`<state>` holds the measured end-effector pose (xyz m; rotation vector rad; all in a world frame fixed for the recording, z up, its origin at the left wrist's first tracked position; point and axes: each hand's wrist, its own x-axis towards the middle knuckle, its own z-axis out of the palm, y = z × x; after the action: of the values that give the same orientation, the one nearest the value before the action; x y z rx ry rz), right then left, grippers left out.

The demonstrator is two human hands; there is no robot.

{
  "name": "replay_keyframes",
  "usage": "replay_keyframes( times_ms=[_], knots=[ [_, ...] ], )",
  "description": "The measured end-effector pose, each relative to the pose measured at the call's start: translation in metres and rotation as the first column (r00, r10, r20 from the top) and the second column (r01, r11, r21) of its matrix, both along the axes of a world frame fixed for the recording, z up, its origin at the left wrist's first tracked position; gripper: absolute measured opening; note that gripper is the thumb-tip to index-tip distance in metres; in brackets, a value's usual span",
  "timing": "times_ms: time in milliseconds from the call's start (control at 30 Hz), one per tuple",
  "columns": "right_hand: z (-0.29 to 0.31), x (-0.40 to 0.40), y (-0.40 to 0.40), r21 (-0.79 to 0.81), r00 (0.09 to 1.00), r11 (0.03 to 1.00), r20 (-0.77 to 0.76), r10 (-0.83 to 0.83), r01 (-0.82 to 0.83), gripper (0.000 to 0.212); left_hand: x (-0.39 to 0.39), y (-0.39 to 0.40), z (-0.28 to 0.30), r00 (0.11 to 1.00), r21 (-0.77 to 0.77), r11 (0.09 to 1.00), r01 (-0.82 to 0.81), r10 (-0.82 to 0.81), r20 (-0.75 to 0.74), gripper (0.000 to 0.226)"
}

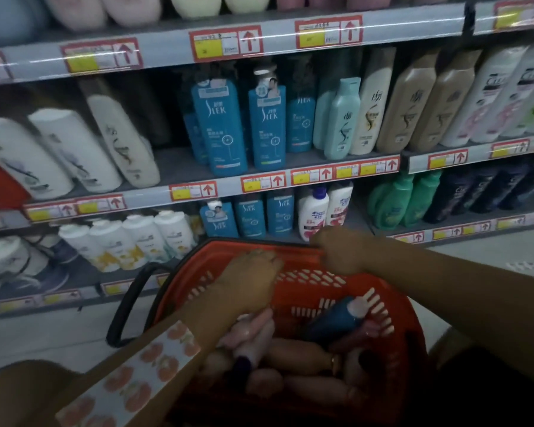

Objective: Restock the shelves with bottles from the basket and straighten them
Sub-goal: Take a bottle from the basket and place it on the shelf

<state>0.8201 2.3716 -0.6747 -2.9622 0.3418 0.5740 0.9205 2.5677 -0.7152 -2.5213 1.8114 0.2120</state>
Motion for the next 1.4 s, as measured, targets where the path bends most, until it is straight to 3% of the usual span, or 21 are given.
replay_keyframes(
  times_ms=[200, 333, 800, 1000, 1200, 1400],
  knots=[
    [0.006, -0.026, 0.054, 0.09, 0.998, 0.995, 0.018, 0.053, -0.054, 0.039, 0.007, 0.069, 0.01, 0.975, 0.199, 0.964, -0.175, 0.198, -0.103, 0.037],
    [-0.007, -0.03, 0.076, 0.165, 0.997, 0.984, 0.036, 0.067, -0.072, 0.042, 0.027, 0.104, -0.008, 0.941, 0.308, 0.913, -0.267, 0.316, -0.122, 0.058],
    [-0.06, -0.018, 0.07, 0.237, 0.987, 0.961, -0.03, 0.155, -0.143, 0.035, 0.059, 0.073, -0.083, 0.882, 0.343, 0.865, -0.367, 0.441, -0.167, 0.068],
    [-0.068, -0.011, 0.06, 0.266, 0.988, 0.951, 0.03, 0.154, -0.157, 0.039, 0.064, 0.048, -0.097, 0.82, 0.354, 0.817, -0.456, 0.54, -0.188, 0.049],
    [-0.071, -0.008, 0.061, 0.316, 0.981, 0.928, 0.051, 0.189, -0.195, 0.04, 0.061, 0.036, -0.098, 0.816, 0.348, 0.798, -0.491, 0.561, -0.135, 0.034],
    [-0.07, -0.005, 0.058, 0.286, 0.985, 0.944, 0.003, 0.171, -0.165, 0.037, 0.058, 0.034, -0.092, 0.84, 0.362, 0.827, -0.43, 0.514, -0.175, 0.039]
  ],
)
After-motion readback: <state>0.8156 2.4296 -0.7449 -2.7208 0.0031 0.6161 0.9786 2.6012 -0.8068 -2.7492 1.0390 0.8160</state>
